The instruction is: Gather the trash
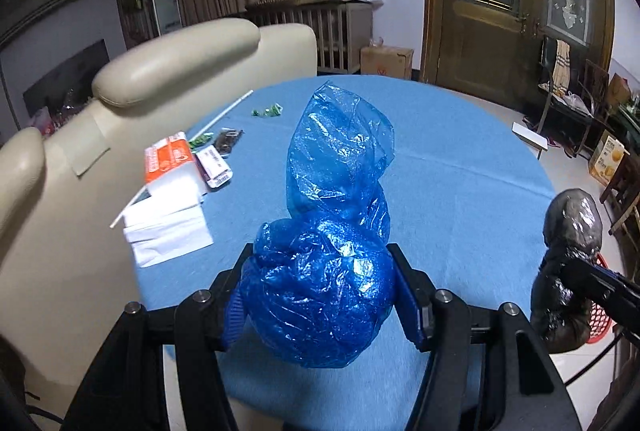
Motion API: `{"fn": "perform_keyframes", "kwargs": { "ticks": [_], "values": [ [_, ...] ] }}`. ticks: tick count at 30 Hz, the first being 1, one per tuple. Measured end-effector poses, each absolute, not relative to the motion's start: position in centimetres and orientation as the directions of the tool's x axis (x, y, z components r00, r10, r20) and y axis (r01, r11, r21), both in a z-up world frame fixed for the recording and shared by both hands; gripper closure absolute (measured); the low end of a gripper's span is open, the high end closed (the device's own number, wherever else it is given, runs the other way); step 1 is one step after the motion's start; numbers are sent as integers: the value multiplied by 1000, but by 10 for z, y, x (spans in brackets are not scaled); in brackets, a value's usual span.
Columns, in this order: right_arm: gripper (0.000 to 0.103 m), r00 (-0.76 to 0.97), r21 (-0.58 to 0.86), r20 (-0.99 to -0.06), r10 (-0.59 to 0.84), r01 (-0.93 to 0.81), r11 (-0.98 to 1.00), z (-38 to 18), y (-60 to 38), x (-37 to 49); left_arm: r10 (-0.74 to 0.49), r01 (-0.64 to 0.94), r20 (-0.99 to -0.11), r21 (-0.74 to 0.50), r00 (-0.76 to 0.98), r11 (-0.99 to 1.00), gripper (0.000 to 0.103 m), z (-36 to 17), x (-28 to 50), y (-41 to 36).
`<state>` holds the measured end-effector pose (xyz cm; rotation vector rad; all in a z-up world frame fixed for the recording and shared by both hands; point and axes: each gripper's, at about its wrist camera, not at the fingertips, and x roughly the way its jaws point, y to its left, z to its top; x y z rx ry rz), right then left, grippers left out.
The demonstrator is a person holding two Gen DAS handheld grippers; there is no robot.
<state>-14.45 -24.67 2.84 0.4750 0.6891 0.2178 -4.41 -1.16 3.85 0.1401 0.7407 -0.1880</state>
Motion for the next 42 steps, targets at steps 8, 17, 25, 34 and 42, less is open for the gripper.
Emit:
{"fn": "perform_keyframes", "kwargs": {
  "ticks": [8, 17, 25, 34, 42],
  "values": [
    [61, 779, 477, -525, 343, -64, 876, 43, -237, -174, -93, 202, -603, 114, 792, 973, 39, 65, -95, -7],
    [61, 803, 463, -493, 334, -83, 883, 55, -234, -195, -77, 183, -532, 150, 843, 971, 39, 79, -119, -5],
    [61, 799, 463, -499, 336, -82, 883, 52, -235, -187, -65, 170, -498, 169, 865, 971, 39, 88, -123, -8],
    [61, 803, 460, -501, 322, -68, 885, 41, -241, -187, -57, 172, -512, 179, 857, 969, 39, 79, -105, -20],
    [61, 771, 465, -565, 294, 4, 885, 16, -262, -160, -100, 235, -607, 147, 789, 961, 39, 34, -58, -32]
  ]
}}
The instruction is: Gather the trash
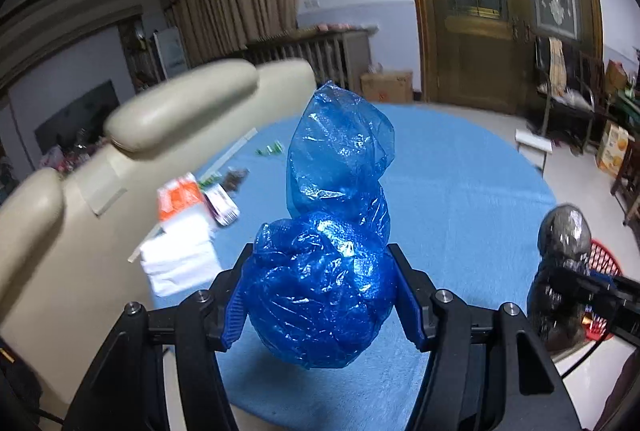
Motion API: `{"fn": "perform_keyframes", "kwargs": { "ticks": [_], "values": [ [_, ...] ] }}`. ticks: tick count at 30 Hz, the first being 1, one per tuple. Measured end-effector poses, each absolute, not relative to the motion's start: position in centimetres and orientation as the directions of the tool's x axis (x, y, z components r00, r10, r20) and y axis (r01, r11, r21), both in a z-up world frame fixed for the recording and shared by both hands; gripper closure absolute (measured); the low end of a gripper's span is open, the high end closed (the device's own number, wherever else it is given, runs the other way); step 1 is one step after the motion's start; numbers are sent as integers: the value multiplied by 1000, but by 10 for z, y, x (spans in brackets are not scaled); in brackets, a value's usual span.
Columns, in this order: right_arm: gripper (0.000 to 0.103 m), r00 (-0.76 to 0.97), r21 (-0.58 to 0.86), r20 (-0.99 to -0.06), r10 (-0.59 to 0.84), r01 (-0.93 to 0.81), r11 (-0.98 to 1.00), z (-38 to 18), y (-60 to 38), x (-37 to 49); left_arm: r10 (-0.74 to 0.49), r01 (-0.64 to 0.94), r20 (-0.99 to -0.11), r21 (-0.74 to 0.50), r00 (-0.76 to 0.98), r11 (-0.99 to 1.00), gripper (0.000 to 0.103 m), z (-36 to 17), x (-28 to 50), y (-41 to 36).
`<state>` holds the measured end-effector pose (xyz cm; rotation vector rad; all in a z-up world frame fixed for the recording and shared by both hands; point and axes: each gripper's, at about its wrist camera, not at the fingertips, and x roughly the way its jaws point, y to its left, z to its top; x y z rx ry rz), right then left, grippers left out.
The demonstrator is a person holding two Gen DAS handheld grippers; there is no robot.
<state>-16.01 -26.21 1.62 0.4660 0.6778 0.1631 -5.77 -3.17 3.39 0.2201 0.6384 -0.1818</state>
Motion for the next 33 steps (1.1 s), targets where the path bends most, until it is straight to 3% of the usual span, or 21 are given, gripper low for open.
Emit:
{"fn": "perform_keyframes", "kwargs": {
  "ticks": [9, 21, 33],
  "values": [
    [61, 687, 452, -682, 249, 128, 883, -28, -276, -101, -168, 352, -742, 97, 649, 931, 39, -32, -3, -51],
    [61, 673, 353, -727, 134, 200, 914, -18, -257, -83, -211, 444, -749, 122, 628, 888, 39, -43, 13, -59],
    [61, 674, 241, -738, 18, 238, 941, 4, -245, -121, -240, 457, -759, 85, 605, 885, 39, -39, 8, -60]
  ]
}}
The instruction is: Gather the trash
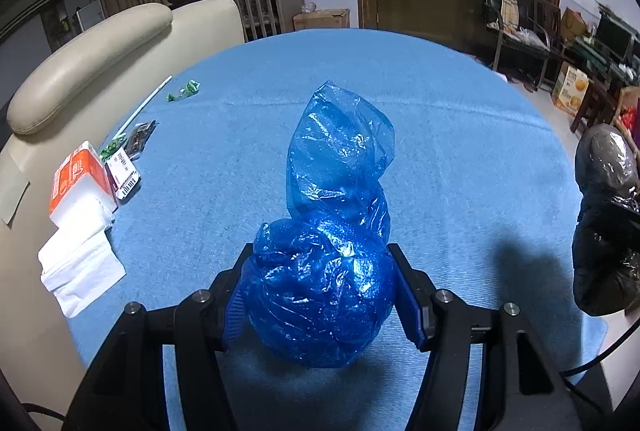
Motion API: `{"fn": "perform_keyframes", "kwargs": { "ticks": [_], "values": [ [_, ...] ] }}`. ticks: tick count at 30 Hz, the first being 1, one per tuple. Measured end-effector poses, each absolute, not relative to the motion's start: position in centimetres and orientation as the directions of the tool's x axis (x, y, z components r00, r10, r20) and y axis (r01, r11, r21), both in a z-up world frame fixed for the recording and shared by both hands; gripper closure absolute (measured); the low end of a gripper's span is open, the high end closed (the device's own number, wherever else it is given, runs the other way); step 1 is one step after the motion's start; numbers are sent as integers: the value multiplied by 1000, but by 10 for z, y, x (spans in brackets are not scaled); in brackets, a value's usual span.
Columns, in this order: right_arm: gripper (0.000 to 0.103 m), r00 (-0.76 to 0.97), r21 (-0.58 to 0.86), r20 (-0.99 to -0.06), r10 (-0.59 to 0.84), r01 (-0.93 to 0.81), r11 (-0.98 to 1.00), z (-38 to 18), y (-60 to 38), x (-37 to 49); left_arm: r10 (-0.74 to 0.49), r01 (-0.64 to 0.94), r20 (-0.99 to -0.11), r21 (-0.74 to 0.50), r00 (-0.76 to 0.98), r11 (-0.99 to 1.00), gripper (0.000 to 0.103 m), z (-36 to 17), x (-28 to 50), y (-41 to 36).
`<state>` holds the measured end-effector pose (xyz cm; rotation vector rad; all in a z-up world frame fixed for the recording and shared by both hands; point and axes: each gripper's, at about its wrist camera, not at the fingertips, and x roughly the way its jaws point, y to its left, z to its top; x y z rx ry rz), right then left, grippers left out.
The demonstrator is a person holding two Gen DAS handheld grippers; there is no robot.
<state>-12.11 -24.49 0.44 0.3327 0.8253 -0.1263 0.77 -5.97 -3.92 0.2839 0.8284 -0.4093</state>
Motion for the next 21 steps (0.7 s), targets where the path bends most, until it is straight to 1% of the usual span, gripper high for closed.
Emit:
{"fn": "perform_keyframes", "kwargs": {
  "ticks": [6, 13, 17, 21],
  "values": [
    [61, 718, 265, -695, 44, 199, 943, 24, -248, -128, -215, 406, -724, 98, 655, 909, 39, -18, -13, -45],
    [61, 749, 263, -652, 117, 78, 962, 37, -229, -135, -149, 333, -703, 132, 696, 933, 39, 0, -36, -34],
    [61, 772, 265, -621, 135, 44, 963, 44, -231, -149, -149, 337, -681, 152, 717, 929, 39, 13, -51, -41],
    [61, 792, 282, -596, 133, 52, 958, 48, -246, -167, -162, 355, -659, 170, 734, 919, 39, 24, -69, -57]
  ]
}}
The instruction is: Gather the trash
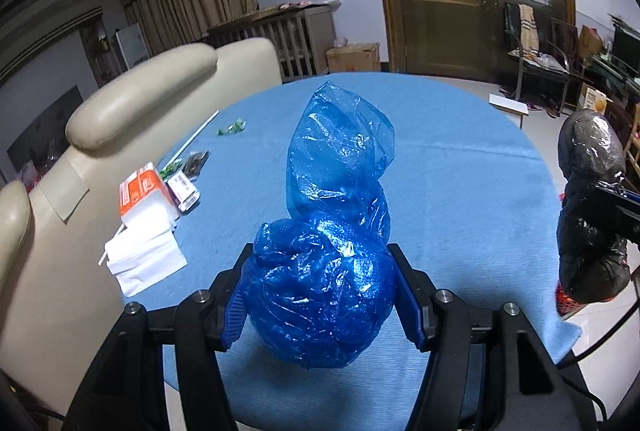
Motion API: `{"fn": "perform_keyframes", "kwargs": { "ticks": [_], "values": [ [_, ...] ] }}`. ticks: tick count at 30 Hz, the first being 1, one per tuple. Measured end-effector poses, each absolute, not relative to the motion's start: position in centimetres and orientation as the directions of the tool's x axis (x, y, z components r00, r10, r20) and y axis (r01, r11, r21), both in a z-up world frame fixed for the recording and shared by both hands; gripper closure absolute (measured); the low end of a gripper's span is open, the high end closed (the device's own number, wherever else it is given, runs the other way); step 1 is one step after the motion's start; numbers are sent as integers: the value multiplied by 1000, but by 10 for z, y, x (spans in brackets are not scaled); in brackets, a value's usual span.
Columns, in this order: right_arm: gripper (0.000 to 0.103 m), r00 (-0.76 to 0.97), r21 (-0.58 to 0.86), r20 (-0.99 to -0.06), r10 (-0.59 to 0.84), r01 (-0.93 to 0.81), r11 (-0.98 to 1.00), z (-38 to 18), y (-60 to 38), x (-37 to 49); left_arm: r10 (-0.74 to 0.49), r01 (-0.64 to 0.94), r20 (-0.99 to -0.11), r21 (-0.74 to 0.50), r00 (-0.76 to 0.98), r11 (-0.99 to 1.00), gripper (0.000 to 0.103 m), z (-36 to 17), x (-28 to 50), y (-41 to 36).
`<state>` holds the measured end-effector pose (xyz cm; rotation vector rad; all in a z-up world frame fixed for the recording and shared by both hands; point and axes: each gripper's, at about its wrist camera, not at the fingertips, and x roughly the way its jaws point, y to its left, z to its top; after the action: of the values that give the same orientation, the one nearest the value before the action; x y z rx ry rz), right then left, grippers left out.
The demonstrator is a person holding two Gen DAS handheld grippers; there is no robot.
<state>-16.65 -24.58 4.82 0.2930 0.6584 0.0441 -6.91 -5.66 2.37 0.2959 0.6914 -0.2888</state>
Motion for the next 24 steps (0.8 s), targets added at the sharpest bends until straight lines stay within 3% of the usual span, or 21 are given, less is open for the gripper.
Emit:
{"fn": "perform_keyframes", "kwargs": {
  "ticks": [24],
  "values": [
    [61, 856, 388, -514, 49, 181, 904, 56, -331, -235, -253, 511, -640, 255, 725, 821, 38, 47, -114, -132]
  ]
}}
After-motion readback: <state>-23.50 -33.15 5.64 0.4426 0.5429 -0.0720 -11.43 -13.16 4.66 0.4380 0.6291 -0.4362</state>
